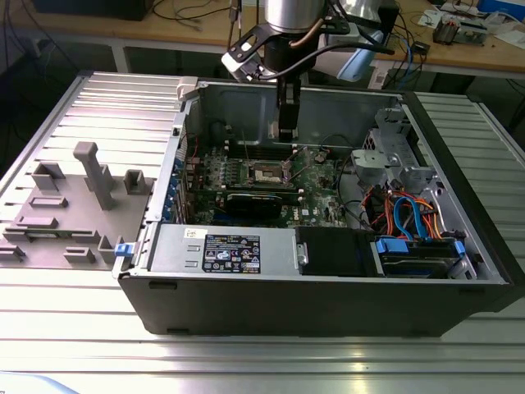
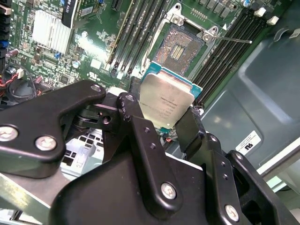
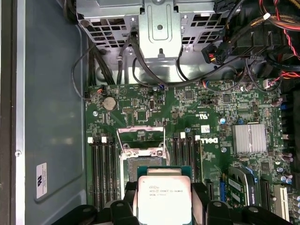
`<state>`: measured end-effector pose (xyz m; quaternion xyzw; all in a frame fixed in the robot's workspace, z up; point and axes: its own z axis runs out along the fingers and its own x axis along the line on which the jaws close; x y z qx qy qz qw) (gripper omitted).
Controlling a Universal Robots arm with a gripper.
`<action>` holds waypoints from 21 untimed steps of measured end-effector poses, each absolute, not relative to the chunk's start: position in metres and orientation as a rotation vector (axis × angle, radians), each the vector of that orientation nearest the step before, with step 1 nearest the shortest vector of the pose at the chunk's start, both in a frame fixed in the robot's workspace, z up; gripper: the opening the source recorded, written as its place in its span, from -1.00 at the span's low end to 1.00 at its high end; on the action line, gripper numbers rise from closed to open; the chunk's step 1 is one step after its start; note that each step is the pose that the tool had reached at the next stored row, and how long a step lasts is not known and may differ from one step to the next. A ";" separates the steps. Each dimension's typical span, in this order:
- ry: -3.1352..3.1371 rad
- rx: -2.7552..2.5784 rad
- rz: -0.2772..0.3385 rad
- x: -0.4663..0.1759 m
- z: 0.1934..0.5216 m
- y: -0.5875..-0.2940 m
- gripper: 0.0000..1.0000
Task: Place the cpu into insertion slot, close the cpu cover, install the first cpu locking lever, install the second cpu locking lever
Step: 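Place the cpu into insertion slot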
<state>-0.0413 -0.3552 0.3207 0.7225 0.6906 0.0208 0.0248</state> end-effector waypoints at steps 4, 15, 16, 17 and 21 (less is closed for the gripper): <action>2.136 2.235 0.064 -0.041 0.318 -0.355 0.08; 2.136 2.235 0.064 -0.041 0.315 -0.354 0.08; 2.136 2.235 0.064 -0.041 0.315 -0.354 0.08; 2.136 2.235 0.064 -0.041 0.315 -0.354 0.08; 2.136 2.235 0.065 -0.041 0.314 -0.354 0.08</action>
